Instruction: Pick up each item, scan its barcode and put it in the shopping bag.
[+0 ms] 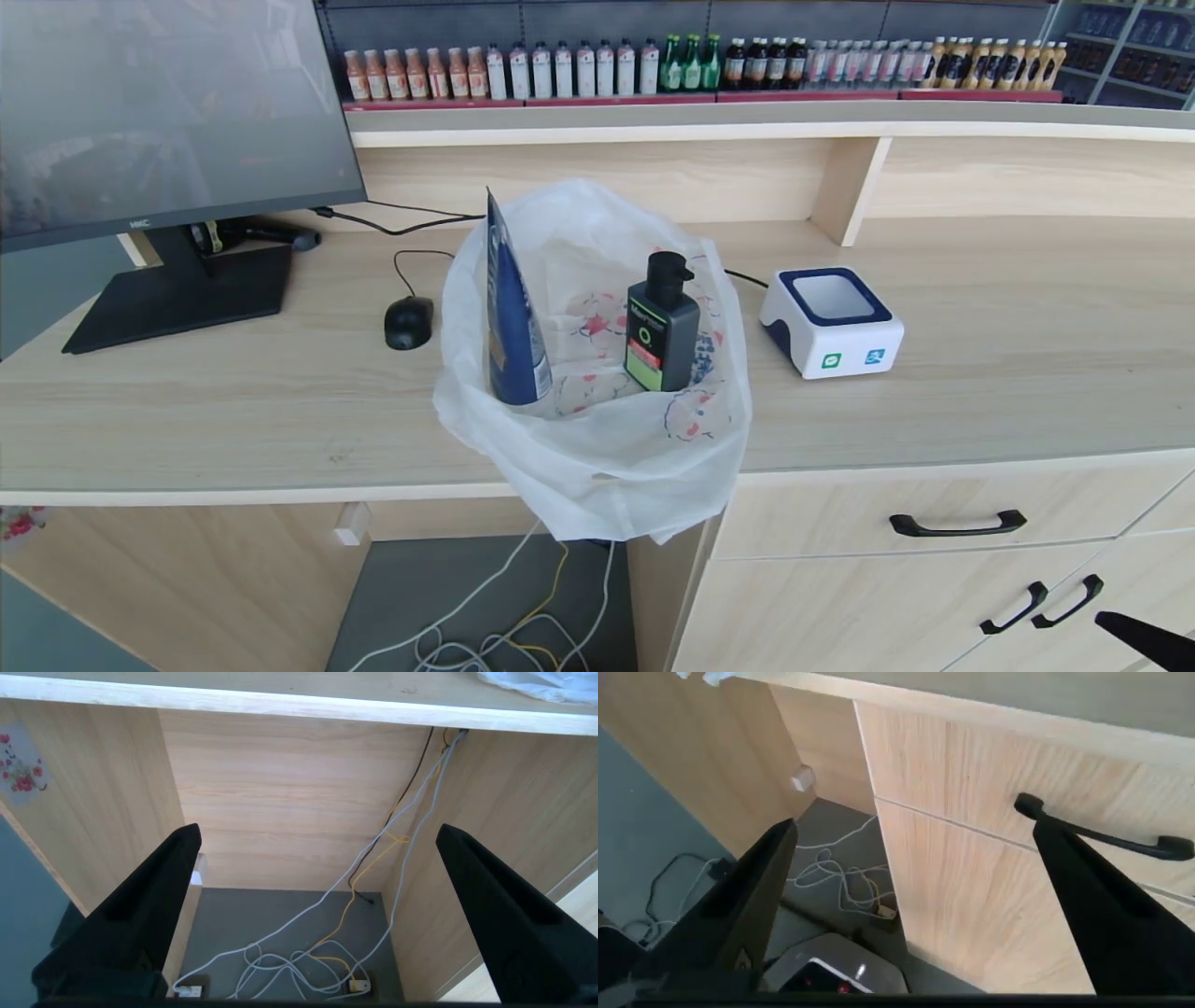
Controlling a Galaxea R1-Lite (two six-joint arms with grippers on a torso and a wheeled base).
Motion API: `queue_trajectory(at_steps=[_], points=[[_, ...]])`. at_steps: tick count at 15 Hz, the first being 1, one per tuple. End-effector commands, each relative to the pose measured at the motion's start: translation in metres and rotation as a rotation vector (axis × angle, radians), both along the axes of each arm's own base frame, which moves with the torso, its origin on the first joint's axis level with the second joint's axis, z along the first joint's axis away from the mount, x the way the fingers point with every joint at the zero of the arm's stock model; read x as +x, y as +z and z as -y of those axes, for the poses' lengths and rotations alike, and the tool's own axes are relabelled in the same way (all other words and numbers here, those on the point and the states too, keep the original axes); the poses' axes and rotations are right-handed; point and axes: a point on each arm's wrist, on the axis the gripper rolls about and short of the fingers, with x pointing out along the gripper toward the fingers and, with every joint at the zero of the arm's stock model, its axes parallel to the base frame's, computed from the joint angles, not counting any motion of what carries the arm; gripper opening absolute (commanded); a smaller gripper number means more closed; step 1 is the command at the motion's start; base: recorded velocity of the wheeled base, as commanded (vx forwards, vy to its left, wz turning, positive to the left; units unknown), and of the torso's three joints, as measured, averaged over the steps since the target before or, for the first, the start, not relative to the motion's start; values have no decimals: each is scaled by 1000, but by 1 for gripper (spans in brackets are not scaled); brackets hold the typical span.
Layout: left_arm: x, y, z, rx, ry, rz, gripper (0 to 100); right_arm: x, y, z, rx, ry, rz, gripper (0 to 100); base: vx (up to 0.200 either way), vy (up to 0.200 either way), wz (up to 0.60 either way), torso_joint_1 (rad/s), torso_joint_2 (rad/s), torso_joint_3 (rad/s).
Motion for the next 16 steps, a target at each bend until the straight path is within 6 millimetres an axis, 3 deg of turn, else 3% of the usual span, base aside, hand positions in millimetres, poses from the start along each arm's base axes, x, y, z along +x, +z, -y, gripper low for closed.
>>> queue_trajectory(at_steps=[1, 3, 8, 10, 16], points=[[0, 0, 0, 0, 0, 0, 100, -32, -21, 22, 30, 0, 39, 100, 0, 0, 0, 0, 0, 0], [0, 0, 0, -1, 0, 0, 100, -42, -35, 29, 10, 2, 23, 100, 0, 0, 0, 0, 0, 0], [0, 0, 0, 0, 0, 0, 100, -43, -36, 28, 1, -128, 23, 100, 0, 0, 0, 0, 0, 0], [0, 0, 0, -1, 0, 0, 100, -42, -36, 26, -18, -343, -3, 100, 0, 0, 0, 0, 0, 0], [0, 0, 0, -3, 0, 0, 100, -52, -37, 24, 15, -609, 108, 100, 0, 0, 0, 0, 0, 0]])
